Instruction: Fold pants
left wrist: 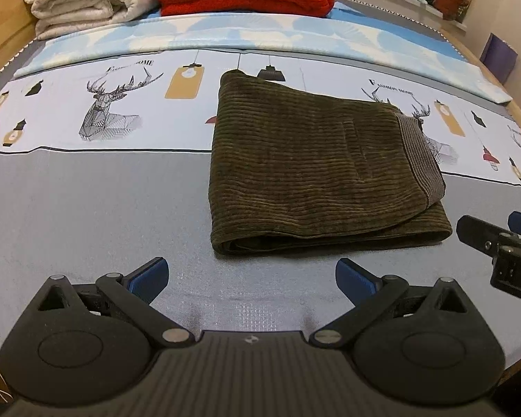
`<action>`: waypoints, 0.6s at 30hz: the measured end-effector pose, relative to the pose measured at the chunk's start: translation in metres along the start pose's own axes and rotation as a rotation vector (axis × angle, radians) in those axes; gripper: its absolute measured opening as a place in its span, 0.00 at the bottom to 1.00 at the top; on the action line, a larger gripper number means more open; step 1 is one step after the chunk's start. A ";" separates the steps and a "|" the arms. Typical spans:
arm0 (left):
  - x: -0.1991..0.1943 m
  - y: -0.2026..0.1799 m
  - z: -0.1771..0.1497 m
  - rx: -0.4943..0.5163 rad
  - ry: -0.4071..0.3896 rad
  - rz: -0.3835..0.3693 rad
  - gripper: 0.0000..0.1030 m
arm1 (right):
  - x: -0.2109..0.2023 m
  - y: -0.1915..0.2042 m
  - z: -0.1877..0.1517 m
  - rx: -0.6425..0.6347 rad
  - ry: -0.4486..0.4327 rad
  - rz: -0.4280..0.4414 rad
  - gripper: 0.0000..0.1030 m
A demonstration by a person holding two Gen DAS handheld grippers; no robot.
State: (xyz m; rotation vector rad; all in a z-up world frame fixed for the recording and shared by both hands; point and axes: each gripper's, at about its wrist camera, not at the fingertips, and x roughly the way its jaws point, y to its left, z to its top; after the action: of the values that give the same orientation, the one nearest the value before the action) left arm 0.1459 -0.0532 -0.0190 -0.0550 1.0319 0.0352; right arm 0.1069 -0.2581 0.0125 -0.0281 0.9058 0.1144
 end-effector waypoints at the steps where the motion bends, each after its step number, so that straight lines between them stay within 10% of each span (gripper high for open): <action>1: 0.000 0.000 0.001 -0.002 0.000 -0.003 0.99 | 0.001 0.000 0.000 -0.002 0.003 0.000 0.80; 18: -0.002 -0.008 0.000 0.012 -0.007 -0.019 0.99 | 0.004 -0.005 0.000 0.012 0.042 0.010 0.82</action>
State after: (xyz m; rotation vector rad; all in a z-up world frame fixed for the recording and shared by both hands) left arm 0.1451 -0.0609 -0.0171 -0.0539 1.0243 0.0121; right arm 0.1103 -0.2623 0.0094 -0.0144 0.9486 0.1183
